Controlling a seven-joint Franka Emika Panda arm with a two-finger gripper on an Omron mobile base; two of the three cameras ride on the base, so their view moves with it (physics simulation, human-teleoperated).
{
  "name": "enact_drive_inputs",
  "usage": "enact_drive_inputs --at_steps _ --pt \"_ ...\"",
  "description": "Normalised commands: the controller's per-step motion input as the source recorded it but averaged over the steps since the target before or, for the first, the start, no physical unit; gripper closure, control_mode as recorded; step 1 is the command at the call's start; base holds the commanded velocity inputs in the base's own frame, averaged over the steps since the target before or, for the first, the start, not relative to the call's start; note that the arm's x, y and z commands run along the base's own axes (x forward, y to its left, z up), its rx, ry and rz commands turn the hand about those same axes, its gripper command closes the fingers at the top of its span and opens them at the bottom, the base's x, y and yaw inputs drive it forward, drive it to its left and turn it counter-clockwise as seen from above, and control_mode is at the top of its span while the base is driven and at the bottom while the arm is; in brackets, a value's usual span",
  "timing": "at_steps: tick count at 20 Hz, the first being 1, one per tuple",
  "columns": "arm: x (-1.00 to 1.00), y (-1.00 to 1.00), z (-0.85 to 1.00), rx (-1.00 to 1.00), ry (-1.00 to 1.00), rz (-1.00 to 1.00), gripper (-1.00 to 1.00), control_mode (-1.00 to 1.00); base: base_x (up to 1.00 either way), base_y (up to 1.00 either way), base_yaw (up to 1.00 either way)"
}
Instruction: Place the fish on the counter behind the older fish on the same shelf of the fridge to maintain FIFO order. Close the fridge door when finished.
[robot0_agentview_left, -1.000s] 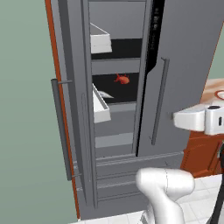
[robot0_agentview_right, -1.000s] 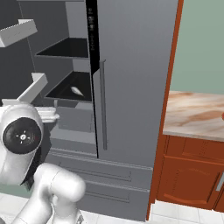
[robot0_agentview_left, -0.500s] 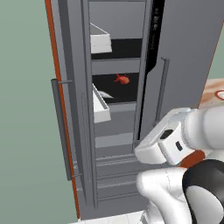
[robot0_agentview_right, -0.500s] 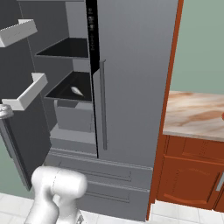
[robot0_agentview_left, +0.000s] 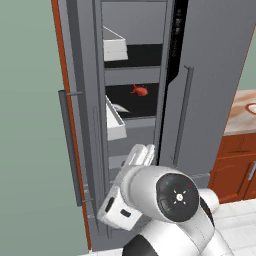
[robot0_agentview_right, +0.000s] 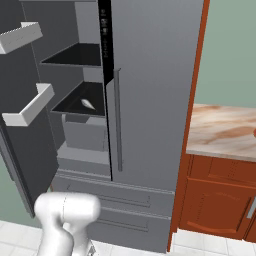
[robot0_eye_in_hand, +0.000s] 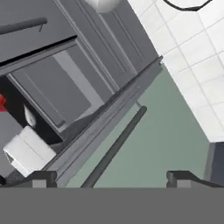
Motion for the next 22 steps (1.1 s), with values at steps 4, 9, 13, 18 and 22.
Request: enact_drive_inputs --at_steps 4,9,13,18,22 --pt "0.32 0.87 -0.60 -0.33 -0.10 0.02 -1.00 -1.00 0.00 0.00 0.00" --pt "0.64 0.58 -0.54 -0.27 -0.01 0.00 -1.00 -1.00 0.00 0.00 0.00" --pt "0.87 0.61 -0.48 -0.24 0.00 0.00 -1.00 -1.00 0.00 0.00 0.00" --pt "0.89 0.23 -0.43 -0.16 0.00 0.00 -1.00 -1.00 0.00 0.00 0.00" --pt "0.86 0.20 -0.45 -0.15 0.00 0.00 -1.00 -1.00 0.00 0.00 0.00"
